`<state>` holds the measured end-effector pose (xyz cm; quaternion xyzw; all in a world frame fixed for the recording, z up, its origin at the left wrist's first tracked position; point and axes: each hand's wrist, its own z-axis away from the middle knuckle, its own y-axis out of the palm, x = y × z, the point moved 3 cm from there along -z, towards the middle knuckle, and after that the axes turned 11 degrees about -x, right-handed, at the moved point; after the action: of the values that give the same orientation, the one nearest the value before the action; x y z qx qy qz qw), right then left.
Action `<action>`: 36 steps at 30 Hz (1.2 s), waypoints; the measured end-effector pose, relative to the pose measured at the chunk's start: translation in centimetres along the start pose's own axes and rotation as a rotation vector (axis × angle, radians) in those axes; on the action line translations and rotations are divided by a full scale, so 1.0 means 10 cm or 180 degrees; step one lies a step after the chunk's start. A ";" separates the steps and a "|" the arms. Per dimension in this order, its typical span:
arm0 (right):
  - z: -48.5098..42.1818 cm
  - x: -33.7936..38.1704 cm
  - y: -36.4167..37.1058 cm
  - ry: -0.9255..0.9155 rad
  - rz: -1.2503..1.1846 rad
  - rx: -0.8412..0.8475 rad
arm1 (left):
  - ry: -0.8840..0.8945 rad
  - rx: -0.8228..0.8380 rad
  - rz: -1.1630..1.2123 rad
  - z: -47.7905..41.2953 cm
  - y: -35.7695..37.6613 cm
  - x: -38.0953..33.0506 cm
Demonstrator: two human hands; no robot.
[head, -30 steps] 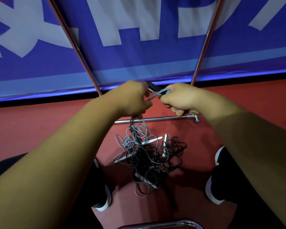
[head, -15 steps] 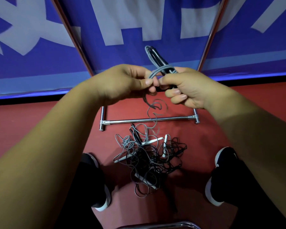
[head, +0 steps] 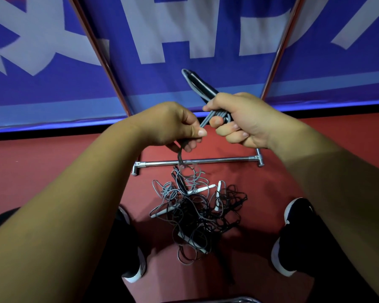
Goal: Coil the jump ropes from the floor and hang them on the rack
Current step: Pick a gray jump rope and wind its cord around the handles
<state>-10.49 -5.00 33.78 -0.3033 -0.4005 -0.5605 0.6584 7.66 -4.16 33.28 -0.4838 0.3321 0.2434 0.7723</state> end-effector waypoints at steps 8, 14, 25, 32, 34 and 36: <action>0.04 -0.04 0.04 0.0002 0.0220 0.0193 | -0.0237 -0.0018 0.0151 -0.03 0.04 0.12; 0.14 -0.03 0.07 0.0025 0.0387 0.0615 | -0.0301 -0.0249 0.0022 -0.08 0.01 0.21; 0.43 -0.10 0.09 0.0887 0.1231 0.2188 | 0.0710 -0.0443 0.0664 0.01 -0.15 0.00; 0.24 -0.35 0.02 0.0964 0.1920 0.1888 | 0.0945 -0.0269 0.0432 0.05 -0.09 -0.19; 0.20 -0.36 -0.02 0.0925 0.2029 0.1693 | 0.0993 -0.0238 0.0236 0.08 -0.06 -0.22; 0.13 -0.36 -0.05 0.0853 0.2156 0.1482 | 0.1049 -0.0266 0.0015 0.08 -0.04 -0.24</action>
<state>-11.44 -2.20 31.26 -0.1855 -0.3051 -0.2419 0.9022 6.60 -3.71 35.63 -0.5481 0.4450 0.1762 0.6859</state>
